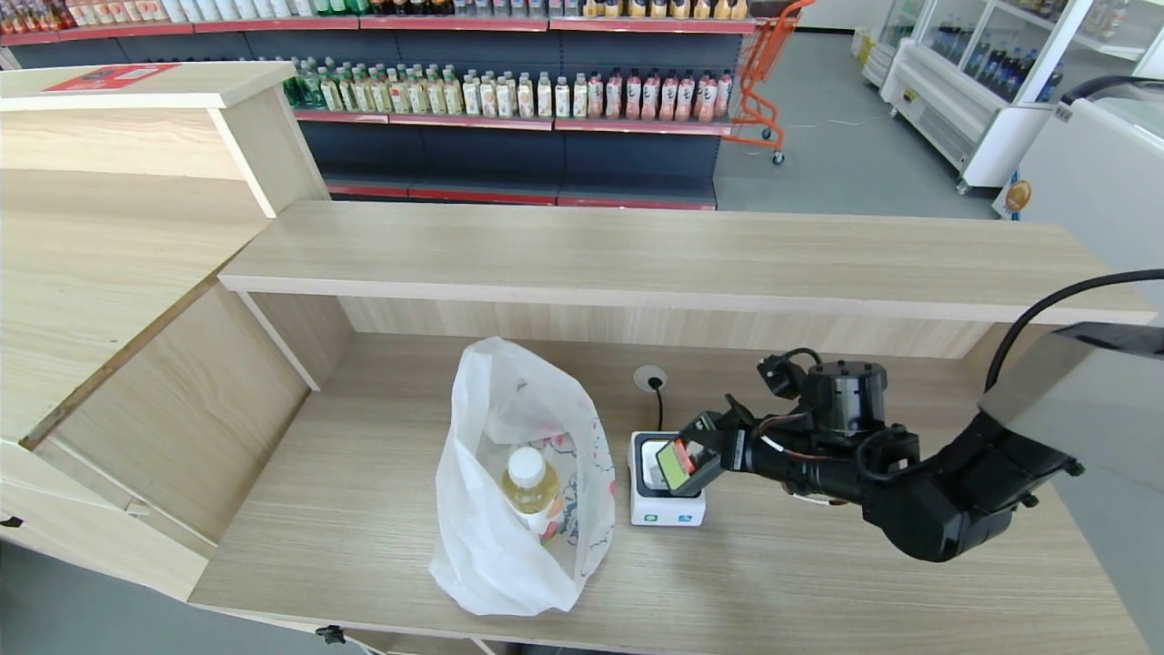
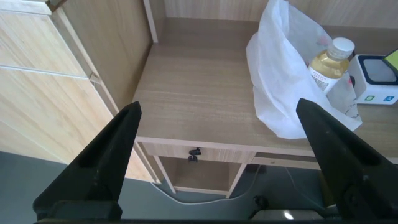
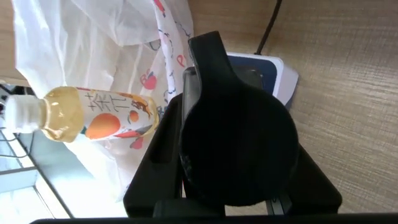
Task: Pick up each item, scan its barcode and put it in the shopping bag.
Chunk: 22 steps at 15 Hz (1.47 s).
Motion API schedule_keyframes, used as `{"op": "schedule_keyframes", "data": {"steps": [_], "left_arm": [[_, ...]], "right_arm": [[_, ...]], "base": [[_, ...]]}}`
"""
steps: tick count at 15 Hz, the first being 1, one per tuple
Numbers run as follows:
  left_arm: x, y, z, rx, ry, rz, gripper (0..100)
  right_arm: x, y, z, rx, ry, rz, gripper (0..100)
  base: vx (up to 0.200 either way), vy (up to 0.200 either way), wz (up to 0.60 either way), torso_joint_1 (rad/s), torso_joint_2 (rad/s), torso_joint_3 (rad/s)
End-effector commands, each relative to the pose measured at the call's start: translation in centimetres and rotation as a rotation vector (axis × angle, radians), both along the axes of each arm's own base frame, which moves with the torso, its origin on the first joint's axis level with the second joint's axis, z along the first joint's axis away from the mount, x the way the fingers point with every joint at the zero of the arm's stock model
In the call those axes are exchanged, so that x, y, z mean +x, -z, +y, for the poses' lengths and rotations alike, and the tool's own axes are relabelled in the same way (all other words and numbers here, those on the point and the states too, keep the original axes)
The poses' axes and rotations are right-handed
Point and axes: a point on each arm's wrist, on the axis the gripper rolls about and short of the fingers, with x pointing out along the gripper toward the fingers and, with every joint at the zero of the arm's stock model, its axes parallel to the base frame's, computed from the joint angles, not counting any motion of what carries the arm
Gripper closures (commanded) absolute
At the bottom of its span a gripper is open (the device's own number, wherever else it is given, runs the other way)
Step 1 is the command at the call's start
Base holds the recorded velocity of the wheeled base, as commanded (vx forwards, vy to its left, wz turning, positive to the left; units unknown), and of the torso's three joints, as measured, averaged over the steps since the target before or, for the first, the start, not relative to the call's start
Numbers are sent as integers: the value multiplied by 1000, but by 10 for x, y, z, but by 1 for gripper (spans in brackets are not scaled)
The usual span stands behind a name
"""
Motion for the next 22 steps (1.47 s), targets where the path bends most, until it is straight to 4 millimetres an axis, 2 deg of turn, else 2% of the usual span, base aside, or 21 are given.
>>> {"op": "schedule_keyframes", "data": {"steps": [1, 2, 3, 4, 5, 8, 13, 20, 22], "left_arm": [[0, 0, 0, 0, 0, 0, 0], [0, 0, 0, 0, -1, 0, 0], [0, 0, 0, 0, 0, 0, 0], [0, 0, 0, 0, 0, 0, 0], [0, 0, 0, 0, 0, 0, 0], [0, 0, 0, 0, 0, 0, 0], [0, 0, 0, 0, 0, 0, 0], [0, 0, 0, 2, -1, 0, 0], [0, 0, 0, -3, 0, 0, 0]], "right_arm": [[-37, -71, -17, 98, 19, -86, 100], [-58, -87, -29, 95, 32, -78, 100], [-77, -95, -36, 80, 35, -61, 100], [-80, -96, -37, 75, 34, -60, 100], [-96, -96, -43, 6, 17, -94, 100], [-111, -95, -49, -61, 0, -139, 100], [-123, -95, -59, -116, -4, -180, 100], [-127, -98, -61, -45, 25, -120, 100], [-129, -101, -62, -4, 44, -87, 100]], "base": [[0, 0, 0, 0, 0, 0], [0, 0, 0, 0, 0, 0], [0, 0, 0, 0, 0, 0], [0, 0, 0, 0, 0, 0], [0, 0, 0, 0, 0, 0], [0, 0, 0, 0, 0, 0], [0, 0, 0, 0, 0, 0], [0, 0, 0, 0, 0, 0], [0, 200, 0, 5, -2, 2]]}}
